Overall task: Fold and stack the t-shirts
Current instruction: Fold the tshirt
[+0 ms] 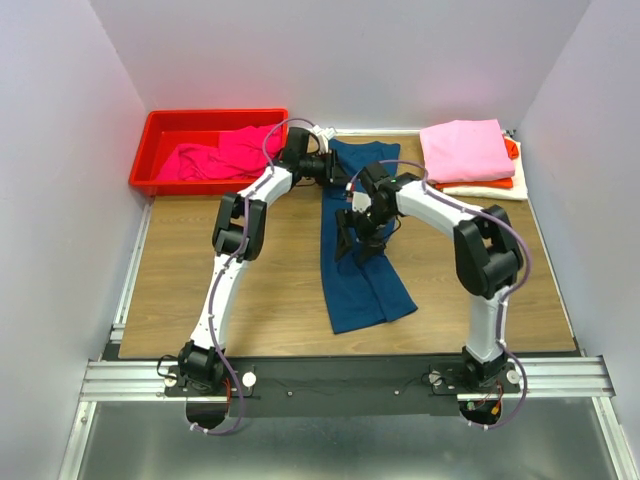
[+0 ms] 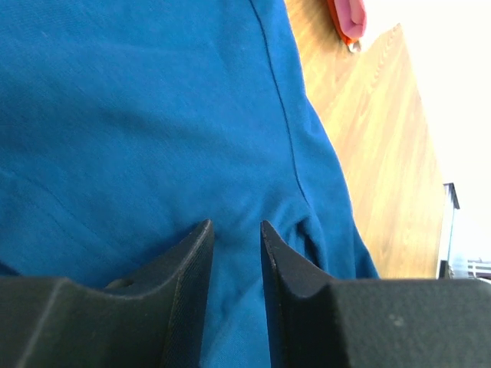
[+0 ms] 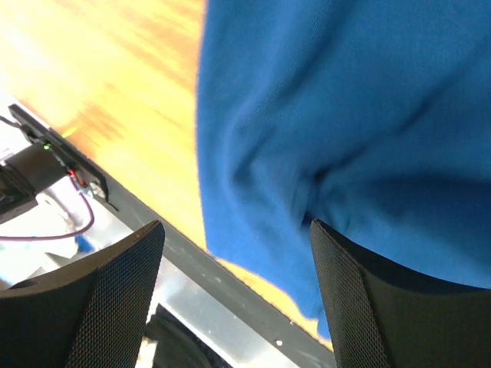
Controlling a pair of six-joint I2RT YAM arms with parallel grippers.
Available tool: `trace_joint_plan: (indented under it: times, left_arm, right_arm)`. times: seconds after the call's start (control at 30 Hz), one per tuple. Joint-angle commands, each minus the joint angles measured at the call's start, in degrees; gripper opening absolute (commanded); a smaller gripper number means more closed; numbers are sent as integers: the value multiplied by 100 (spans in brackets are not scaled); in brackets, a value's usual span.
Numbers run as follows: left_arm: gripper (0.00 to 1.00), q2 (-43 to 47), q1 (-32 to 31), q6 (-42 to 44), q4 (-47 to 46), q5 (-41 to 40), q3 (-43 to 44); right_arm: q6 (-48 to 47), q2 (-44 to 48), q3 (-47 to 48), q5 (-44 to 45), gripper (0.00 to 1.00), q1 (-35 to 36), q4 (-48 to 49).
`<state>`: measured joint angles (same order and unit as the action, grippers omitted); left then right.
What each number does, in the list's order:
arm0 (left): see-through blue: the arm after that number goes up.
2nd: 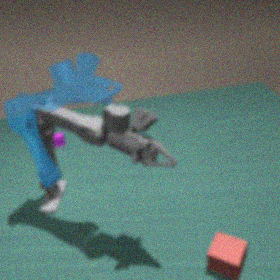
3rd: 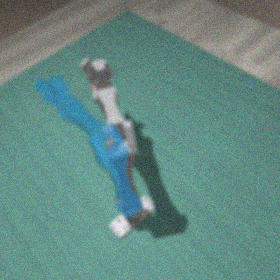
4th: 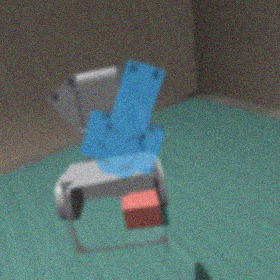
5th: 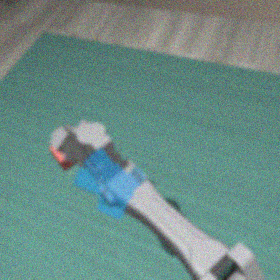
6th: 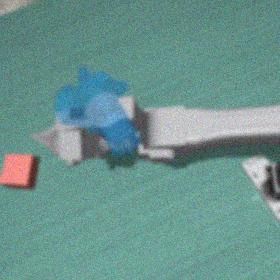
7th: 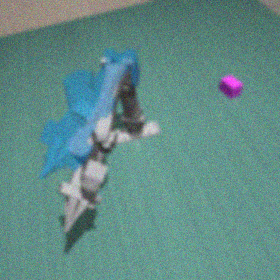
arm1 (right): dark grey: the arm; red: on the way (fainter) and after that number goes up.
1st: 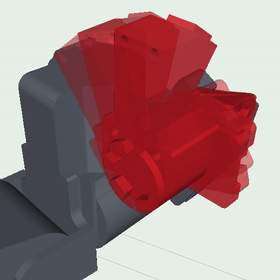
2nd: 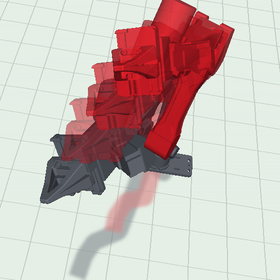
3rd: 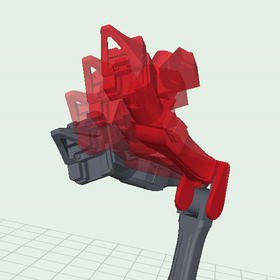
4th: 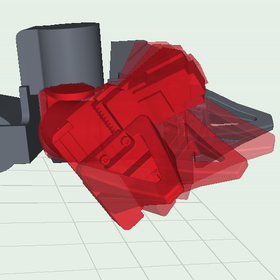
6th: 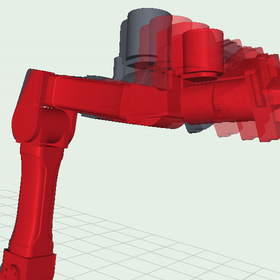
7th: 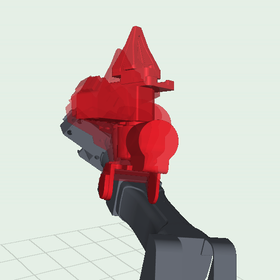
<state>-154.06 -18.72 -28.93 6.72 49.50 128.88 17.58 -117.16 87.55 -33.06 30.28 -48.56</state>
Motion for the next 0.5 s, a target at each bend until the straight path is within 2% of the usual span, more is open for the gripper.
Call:
trace_joint_plan:
  times: [0.0,0.23,0.33,0.47]
  left_arm:
    - [40,868,18,98,-276,-71,-223]
    - [43,2482,0,396,-531,-747,-1013]
    - [44,3308,-9,519,-540,-1239,-1768]
    - [43,4470,-105,643,-531,-2214,-3568]
  right_arm:
    - [298,869,-229,676,83,22,-180]
    - [904,2231,-1107,2153,84,-101,-286]
    - [1141,2478,-1626,2549,80,-312,-417]
    - [1467,2909,-2144,2997,72,-470,-576]
